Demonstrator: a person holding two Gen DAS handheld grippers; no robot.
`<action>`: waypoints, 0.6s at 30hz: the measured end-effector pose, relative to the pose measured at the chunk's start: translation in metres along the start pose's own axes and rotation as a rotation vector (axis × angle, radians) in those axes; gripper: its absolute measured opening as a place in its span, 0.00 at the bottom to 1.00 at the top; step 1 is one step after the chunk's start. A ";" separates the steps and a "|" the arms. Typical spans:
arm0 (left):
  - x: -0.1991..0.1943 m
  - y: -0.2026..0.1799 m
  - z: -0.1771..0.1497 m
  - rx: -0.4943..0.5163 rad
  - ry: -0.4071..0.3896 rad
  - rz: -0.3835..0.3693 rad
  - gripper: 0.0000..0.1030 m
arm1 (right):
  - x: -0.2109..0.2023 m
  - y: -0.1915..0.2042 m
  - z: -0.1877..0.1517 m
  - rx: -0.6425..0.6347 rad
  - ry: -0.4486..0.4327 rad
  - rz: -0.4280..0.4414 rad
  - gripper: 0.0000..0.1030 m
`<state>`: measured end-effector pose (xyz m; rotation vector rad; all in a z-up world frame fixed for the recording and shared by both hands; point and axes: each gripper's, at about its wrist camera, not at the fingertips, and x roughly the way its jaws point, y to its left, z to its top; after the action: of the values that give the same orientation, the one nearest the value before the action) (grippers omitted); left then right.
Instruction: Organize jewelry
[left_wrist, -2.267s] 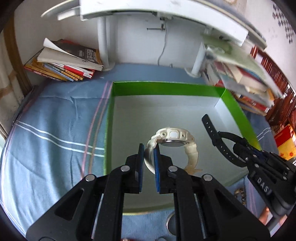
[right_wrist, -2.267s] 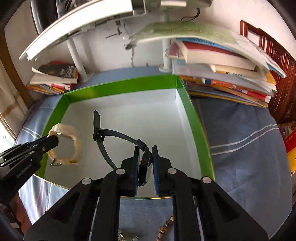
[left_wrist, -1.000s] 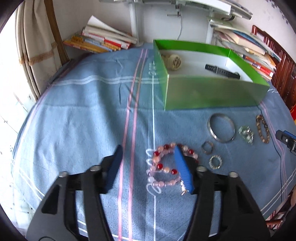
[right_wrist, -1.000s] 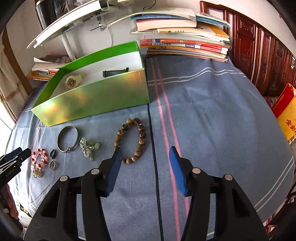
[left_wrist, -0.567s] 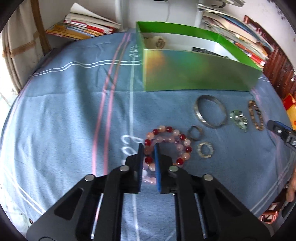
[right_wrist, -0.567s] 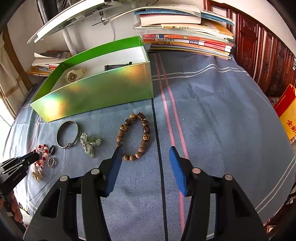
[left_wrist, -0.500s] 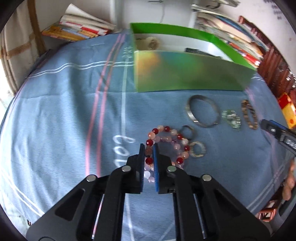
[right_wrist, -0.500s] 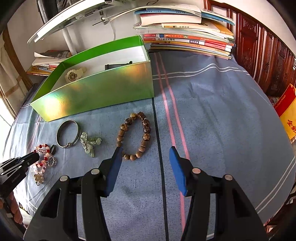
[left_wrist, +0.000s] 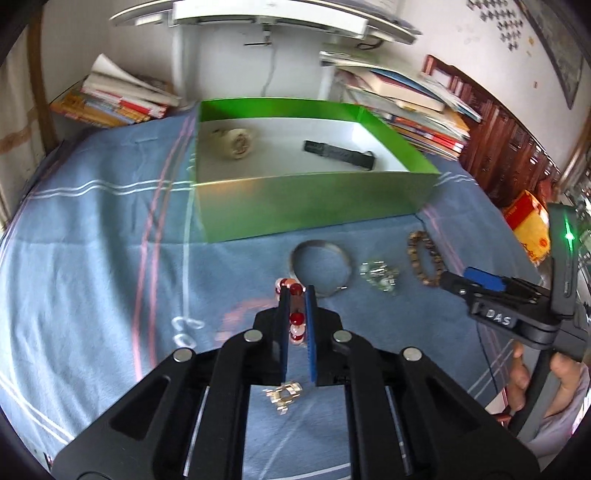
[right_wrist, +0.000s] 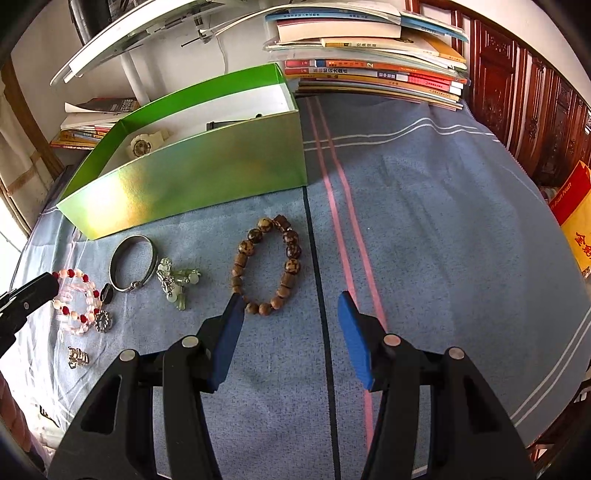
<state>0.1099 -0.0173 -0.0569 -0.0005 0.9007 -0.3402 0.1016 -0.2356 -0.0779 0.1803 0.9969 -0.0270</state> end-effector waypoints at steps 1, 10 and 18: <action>0.000 0.000 -0.001 0.000 0.001 -0.001 0.08 | 0.000 0.000 0.000 -0.001 -0.001 -0.002 0.51; 0.002 0.049 -0.001 -0.137 0.004 0.113 0.32 | 0.018 0.006 0.010 -0.037 0.006 -0.031 0.28; 0.008 0.070 -0.010 -0.166 0.041 0.146 0.41 | 0.010 0.023 0.002 -0.104 0.009 0.035 0.08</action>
<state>0.1270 0.0476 -0.0788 -0.0806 0.9620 -0.1289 0.1112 -0.2128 -0.0825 0.1031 1.0014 0.0577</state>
